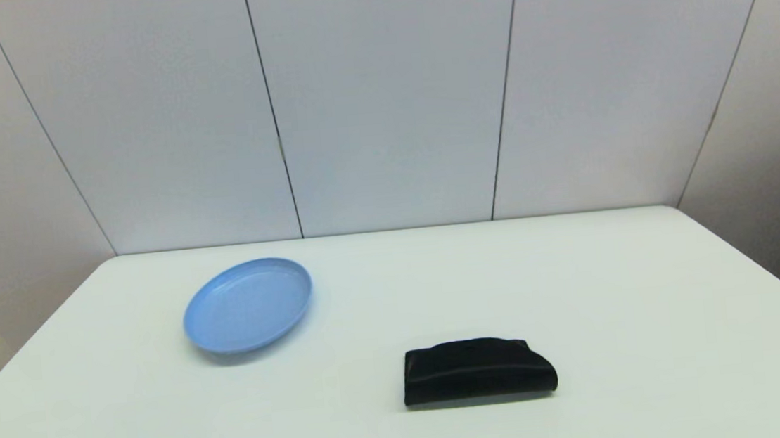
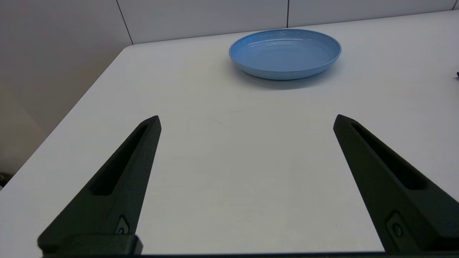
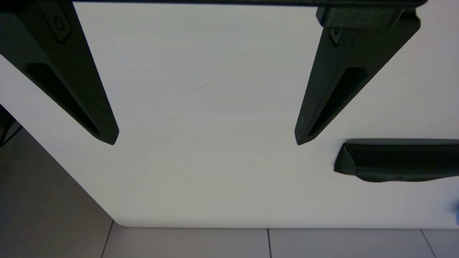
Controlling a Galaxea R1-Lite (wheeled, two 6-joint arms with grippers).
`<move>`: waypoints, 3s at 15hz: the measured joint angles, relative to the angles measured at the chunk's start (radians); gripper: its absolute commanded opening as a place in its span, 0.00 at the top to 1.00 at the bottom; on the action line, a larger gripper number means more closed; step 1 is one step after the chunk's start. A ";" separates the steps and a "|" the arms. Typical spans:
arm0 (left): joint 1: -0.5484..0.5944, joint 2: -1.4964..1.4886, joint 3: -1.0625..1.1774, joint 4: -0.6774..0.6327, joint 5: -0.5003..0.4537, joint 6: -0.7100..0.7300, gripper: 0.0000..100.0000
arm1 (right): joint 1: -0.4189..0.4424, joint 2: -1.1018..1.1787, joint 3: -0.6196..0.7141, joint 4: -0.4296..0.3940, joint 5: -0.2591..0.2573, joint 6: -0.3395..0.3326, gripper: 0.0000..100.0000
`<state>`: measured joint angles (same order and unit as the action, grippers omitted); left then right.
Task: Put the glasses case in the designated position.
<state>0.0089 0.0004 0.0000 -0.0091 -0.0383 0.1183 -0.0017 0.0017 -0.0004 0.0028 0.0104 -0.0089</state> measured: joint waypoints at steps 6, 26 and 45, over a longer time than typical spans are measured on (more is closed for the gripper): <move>0.000 0.000 -0.003 0.020 0.000 0.001 0.00 | 0.000 0.000 0.000 0.000 0.000 0.000 0.00; 0.000 0.517 -0.670 0.320 -0.012 0.055 0.00 | 0.000 0.000 0.000 0.000 0.000 0.000 0.00; -0.092 1.177 -1.565 0.999 -0.419 0.643 0.00 | 0.000 0.000 0.000 0.000 0.000 0.000 0.00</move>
<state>-0.0828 1.1772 -1.5653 0.9900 -0.4570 0.7615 -0.0017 0.0017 -0.0004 0.0032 0.0104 -0.0091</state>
